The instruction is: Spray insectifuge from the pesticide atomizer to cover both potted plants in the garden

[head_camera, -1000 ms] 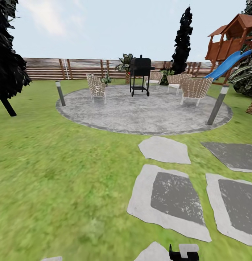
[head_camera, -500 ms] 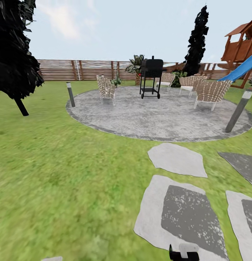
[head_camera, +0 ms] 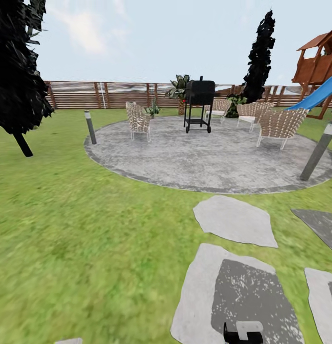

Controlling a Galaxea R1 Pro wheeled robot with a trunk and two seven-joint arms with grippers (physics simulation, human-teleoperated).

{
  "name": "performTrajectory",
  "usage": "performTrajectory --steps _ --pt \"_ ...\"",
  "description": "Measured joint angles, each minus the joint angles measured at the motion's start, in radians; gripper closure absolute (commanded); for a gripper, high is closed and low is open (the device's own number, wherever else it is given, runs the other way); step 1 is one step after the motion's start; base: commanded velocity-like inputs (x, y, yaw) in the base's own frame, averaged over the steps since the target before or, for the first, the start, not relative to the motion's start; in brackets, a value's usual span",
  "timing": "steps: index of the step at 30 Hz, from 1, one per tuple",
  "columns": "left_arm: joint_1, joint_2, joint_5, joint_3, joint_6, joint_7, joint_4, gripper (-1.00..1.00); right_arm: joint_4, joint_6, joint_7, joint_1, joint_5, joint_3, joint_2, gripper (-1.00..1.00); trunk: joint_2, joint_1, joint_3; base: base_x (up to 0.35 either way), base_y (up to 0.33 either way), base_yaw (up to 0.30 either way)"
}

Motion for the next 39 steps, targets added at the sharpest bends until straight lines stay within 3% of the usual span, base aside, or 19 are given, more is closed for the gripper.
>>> performTrajectory --steps 39 --pt "0.0 0.0 -0.001 0.0 0.002 0.0 0.0 1.0 0.0 0.001 0.0 0.0 0.0 0.001 0.003 -1.0 0.0 0.0 0.0 0.316 -0.121 0.0"
